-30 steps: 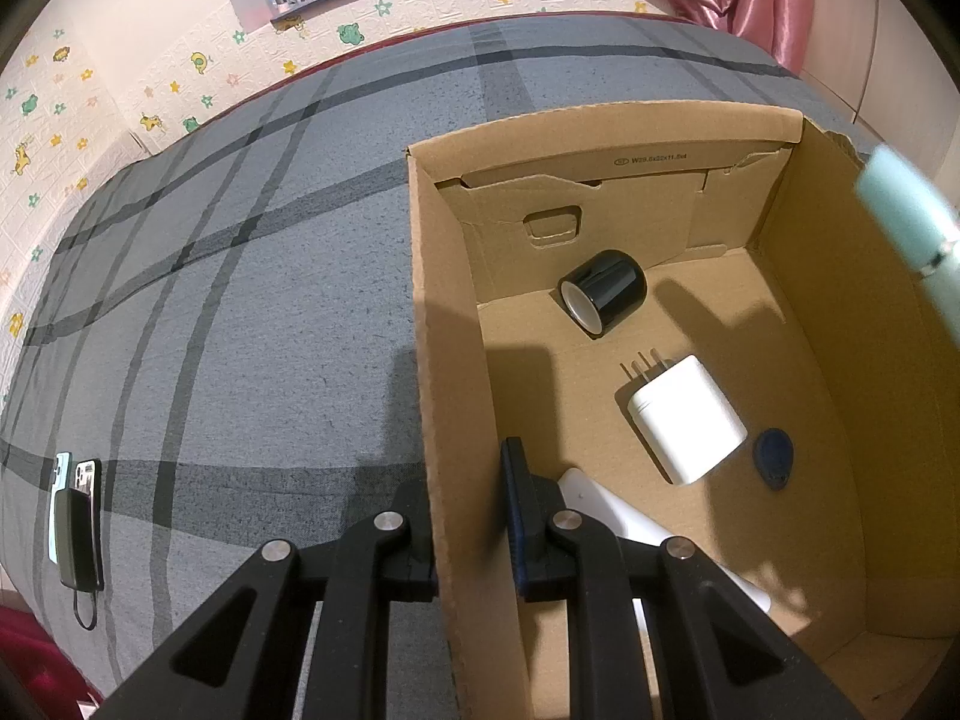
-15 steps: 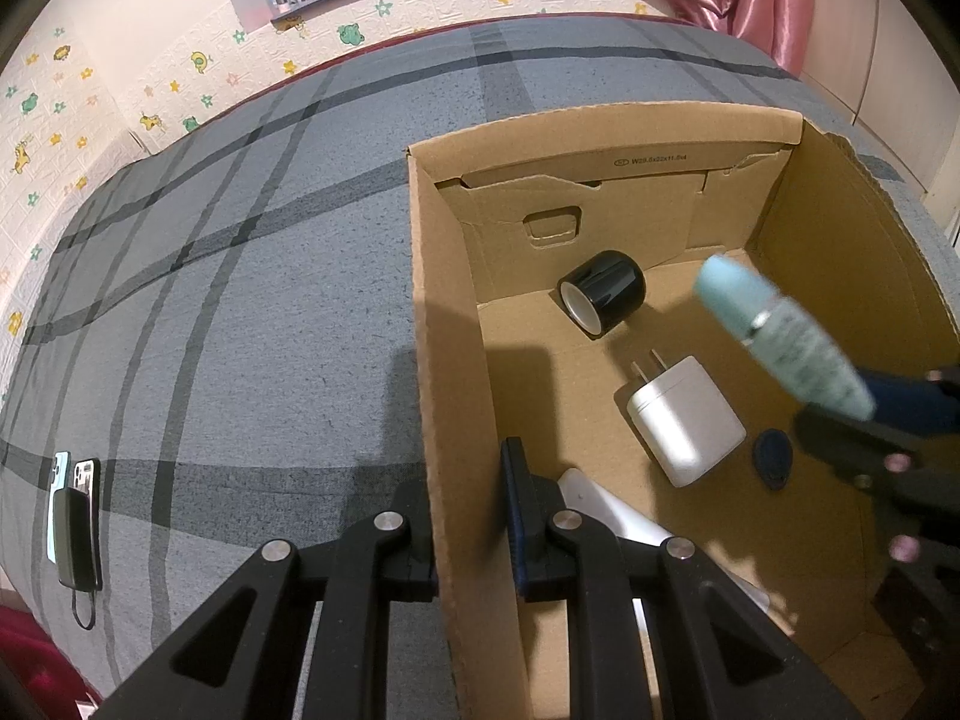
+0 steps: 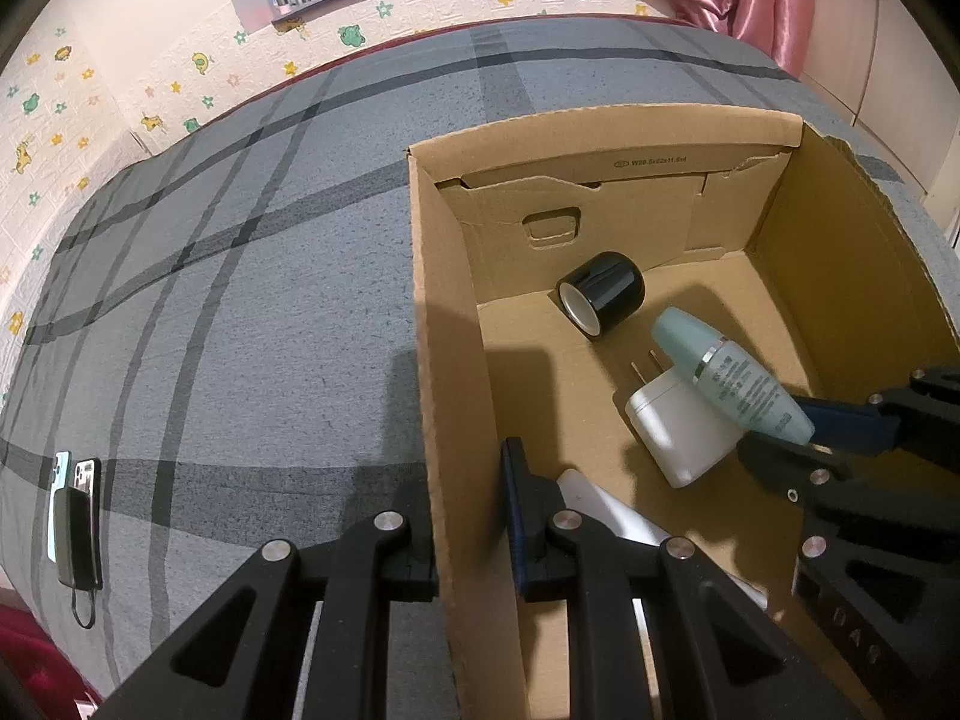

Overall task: Organize rigid objects
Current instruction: 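Lower the bottle into the box and open the right tool, then move the right tool out of the box over the white padlock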

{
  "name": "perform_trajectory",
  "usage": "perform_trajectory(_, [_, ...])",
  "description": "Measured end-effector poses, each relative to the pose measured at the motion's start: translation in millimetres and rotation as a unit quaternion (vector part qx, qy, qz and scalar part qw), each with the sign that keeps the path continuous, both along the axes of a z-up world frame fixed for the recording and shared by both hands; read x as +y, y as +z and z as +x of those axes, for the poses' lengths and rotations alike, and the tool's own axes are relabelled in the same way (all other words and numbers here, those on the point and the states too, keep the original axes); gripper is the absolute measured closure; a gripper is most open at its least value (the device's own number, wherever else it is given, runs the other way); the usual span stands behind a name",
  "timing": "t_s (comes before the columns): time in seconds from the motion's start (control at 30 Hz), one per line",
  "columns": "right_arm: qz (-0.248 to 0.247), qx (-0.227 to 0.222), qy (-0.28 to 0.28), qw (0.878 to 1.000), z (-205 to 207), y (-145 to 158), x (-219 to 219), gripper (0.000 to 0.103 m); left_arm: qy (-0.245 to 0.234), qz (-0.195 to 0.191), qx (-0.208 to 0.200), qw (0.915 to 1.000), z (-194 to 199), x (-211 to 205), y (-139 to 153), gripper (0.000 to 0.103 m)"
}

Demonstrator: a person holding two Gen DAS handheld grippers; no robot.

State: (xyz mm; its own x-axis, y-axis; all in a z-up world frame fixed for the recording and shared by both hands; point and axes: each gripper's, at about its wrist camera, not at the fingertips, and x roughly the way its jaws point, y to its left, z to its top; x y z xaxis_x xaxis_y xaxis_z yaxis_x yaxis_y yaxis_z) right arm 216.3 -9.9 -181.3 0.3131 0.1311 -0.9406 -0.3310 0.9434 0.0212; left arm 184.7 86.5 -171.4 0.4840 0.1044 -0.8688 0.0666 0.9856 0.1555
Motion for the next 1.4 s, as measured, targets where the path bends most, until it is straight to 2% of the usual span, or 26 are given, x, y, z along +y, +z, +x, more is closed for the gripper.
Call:
perform_trajectory(0.27, [0.000, -0.009, 0.001, 1.000, -6.2, 3.5, -1.5, 0.078, 0.000, 0.001, -0.001, 1.0000, -0.3, -0.3, 0.7, 0.086])
perform_trajectory(0.3, [0.002, -0.010, 0.000, 1.000, -7.1, 4.5, -2.1, 0.075, 0.000, 0.001, 0.000, 1.0000, -0.4, -0.8, 1.2, 0.086])
perform_trajectory(0.37, [0.004, -0.014, -0.002, 1.000, -7.4, 6.7, -3.1, 0.062, 0.000, 0.002, 0.000, 1.0000, -0.5, -0.9, 1.4, 0.086])
perform_trajectory(0.57, [0.008, -0.037, -0.008, 0.999, -10.3, 19.3, -4.8, 0.043, 0.000, 0.003, 0.000, 1.0000, -1.0, -0.7, 0.9, 0.086])
perform_trajectory(0.67, [0.009, -0.043, 0.001, 0.999, -13.1, 23.5, -2.3, 0.037, 0.000, 0.005, 0.000, 1.0000, -0.8, -1.1, 1.0, 0.086])
perform_trajectory(0.83, [0.005, -0.054, 0.004, 0.999, -15.9, 28.1, -1.4, 0.037, 0.000, 0.002, 0.000, 1.0000, -0.9, 0.7, 1.5, 0.086])
perform_trajectory(1.1, [0.009, -0.076, 0.004, 0.997, -21.3, 45.4, -7.9, 0.031, 0.000, 0.006, 0.000, 1.0000, -0.7, 0.6, 0.9, 0.086])
perform_trajectory(1.17, [0.011, -0.081, 0.001, 0.997, -21.7, 50.0, -10.8, 0.024, 0.000, 0.006, 0.000, 1.0000, -0.6, 1.4, 1.0, 0.086])
perform_trajectory(1.3, [0.020, -0.089, -0.006, 0.996, -22.5, 58.9, -18.2, 0.019, 0.001, 0.007, 0.000, 1.0000, -0.7, -0.3, 0.8, 0.086])
perform_trajectory(1.4, [0.023, -0.101, -0.010, 0.995, -23.9, 67.5, -24.5, 0.007, 0.001, 0.008, 0.001, 1.0000, -0.4, -1.2, 0.5, 0.086])
